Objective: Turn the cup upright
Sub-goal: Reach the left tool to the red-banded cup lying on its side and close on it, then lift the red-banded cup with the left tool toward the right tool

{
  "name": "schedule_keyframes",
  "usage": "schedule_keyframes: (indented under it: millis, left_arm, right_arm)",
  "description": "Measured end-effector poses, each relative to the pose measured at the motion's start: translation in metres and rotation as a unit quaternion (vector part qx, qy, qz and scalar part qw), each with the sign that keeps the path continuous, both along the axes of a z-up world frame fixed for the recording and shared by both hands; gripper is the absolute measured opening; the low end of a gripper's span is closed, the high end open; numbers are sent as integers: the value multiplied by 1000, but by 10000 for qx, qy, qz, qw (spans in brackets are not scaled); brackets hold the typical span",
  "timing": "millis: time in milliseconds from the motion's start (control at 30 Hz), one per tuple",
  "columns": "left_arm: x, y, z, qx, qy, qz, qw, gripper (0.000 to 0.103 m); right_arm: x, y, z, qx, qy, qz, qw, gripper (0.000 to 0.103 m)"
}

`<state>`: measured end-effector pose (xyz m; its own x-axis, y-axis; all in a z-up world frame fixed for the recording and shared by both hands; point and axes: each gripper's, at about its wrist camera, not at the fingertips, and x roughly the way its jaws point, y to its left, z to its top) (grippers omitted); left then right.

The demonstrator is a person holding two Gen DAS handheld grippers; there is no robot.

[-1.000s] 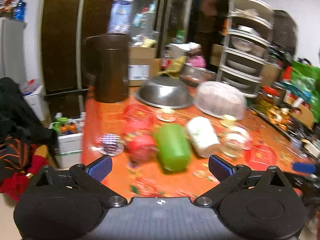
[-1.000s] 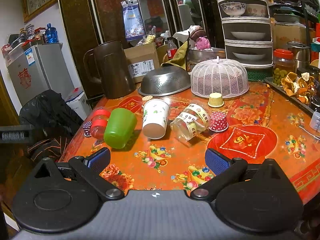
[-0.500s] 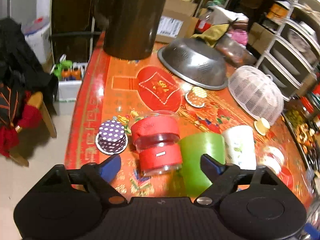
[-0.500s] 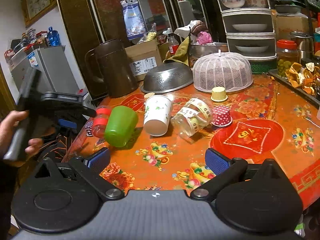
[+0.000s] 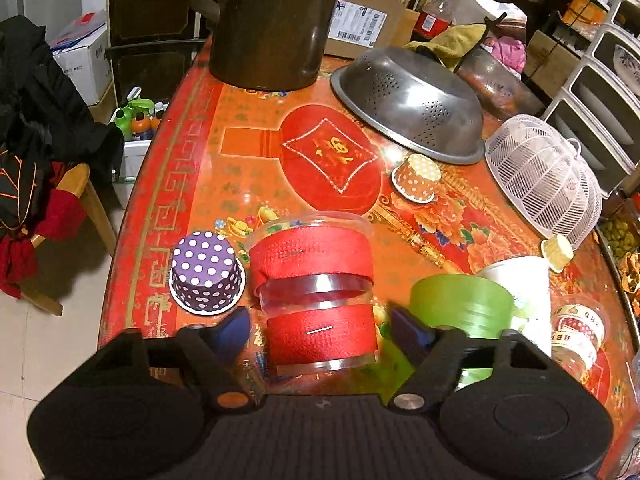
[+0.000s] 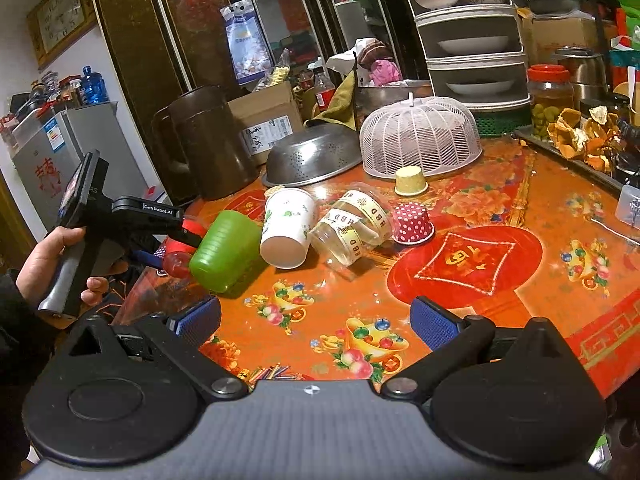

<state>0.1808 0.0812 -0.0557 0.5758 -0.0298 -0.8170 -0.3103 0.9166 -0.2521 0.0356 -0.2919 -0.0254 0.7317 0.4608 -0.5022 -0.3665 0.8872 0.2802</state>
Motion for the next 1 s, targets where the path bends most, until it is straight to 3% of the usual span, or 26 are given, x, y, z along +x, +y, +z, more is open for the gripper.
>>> schedule_keyframes:
  millis: [133, 433, 667, 800, 900, 1000]
  left_arm:
    - [4, -6, -4, 172, 112, -87, 9998, 62]
    - [-17, -16, 14, 376, -294, -305, 9984, 60]
    - [-95, -49, 80, 541, -1088, -1045, 9871, 60]
    - [-144, -78, 104, 394, -1402, -1417, 9791, 60]
    - [-165, -101, 96, 319, -1368, -1489, 9788, 60]
    - [-172, -122, 68, 51, -1071, -1590, 9814, 60]
  right_arm:
    - [0, -1, 0, 27, 19, 0, 10000, 102]
    - [-1, 2, 1, -3, 15, 9, 10000, 102]
    - [-2, 3, 3, -99, 24, 16, 9999, 102]
    - [-3, 2, 4, -194, 84, -32, 9998, 102]
    - [-6, 0, 5, -296, 78, -111, 9995, 102]
    - [-7, -2, 5, -344, 109, -185, 9992, 102]
